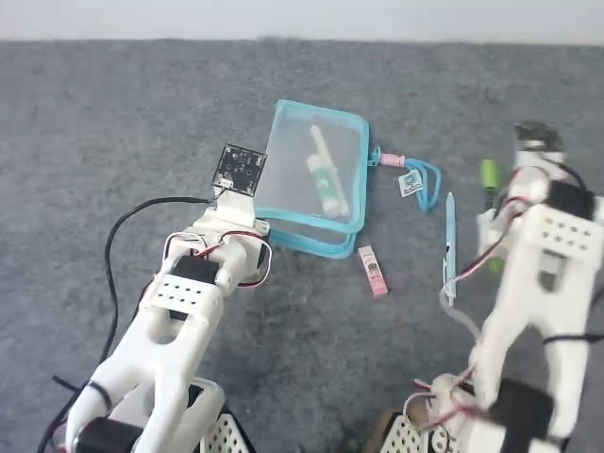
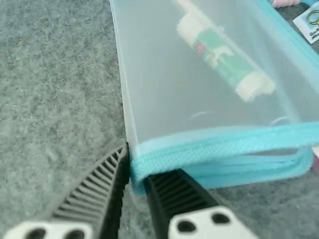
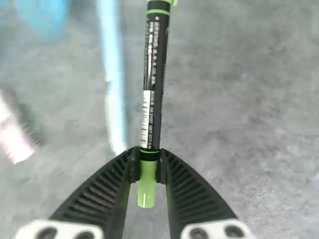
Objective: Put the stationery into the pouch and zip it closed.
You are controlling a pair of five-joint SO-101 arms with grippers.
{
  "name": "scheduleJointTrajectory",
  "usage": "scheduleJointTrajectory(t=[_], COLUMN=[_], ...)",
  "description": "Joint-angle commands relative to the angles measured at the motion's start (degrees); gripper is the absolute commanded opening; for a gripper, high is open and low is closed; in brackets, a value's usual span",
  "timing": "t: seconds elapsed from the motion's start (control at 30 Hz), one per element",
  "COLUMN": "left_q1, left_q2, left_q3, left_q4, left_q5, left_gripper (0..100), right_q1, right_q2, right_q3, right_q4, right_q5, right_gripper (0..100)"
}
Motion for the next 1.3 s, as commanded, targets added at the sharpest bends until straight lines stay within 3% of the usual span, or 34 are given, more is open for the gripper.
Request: scheduleJointTrajectory(t=[0.0, 0.37, 0.6, 0.73, 1.0, 1.27], left_q1=[-0.44, -0.53, -0.53, -0.53, -0.53, -0.44], left_q2=[-0.79, -0.79, -0.79, -0.79, -0.79, -1.14], left_q3=[-1.8, -1.8, -1.8, -1.89, -1.89, -2.15], left_q4=[0.35, 0.35, 0.26, 0.26, 0.26, 0.26], left_q5=[0.7, 0.7, 0.7, 0.7, 0.7, 0.7], left_gripper=[1, 1, 1, 1, 1, 1], right_q1=[-8.48, -26.33, -39.87, -40.57, -40.57, -40.57], right_q2=[-8.4, -19.82, -23.16, -22.2, -12.09, 5.49], right_q3=[-3.08, -2.9, 5.01, 9.49, 9.93, -3.6], right_q4=[5.67, 14.29, 17.1, 13.05, 2.59, -2.15], right_q5=[1.85, 1.93, 10.37, 9.93, -1.05, -8.09], right_gripper=[1.1, 0.7, 0.7, 0.7, 0.7, 0.7])
